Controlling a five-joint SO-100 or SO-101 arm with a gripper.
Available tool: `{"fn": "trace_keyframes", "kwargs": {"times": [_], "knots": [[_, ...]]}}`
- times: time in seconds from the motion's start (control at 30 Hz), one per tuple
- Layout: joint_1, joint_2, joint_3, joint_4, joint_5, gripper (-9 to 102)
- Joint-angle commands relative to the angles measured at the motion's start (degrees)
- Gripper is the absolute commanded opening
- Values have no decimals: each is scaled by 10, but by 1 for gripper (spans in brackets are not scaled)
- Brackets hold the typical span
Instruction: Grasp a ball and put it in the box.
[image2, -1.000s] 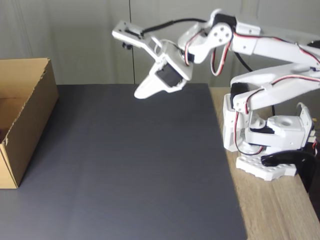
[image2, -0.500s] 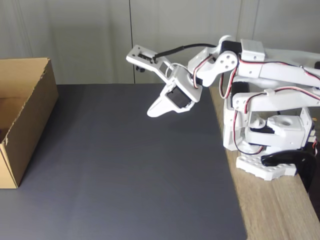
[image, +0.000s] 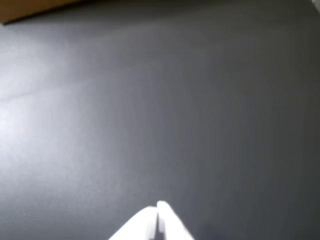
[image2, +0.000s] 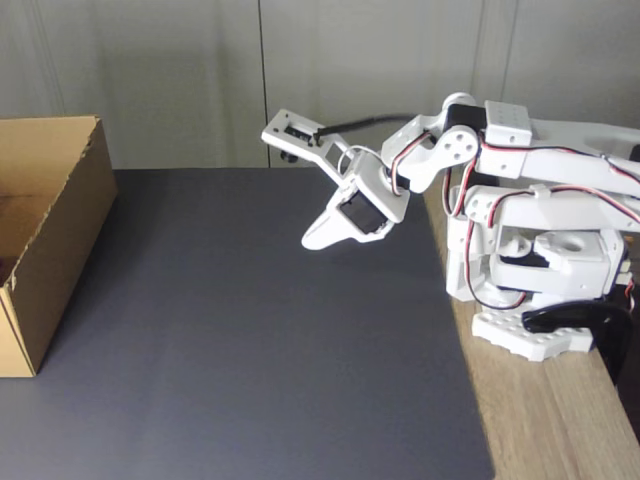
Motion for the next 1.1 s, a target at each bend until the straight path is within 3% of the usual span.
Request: {"fn": "trace_keyframes", "kwargs": {"times": [0.0, 0.3, 0.67, 1.07], "knots": [[4, 5, 6, -18, 6, 0], [16, 5, 29, 5, -1, 0], [16, 6, 30, 243, -17, 0], [5, 6, 30, 253, -10, 4]]}}
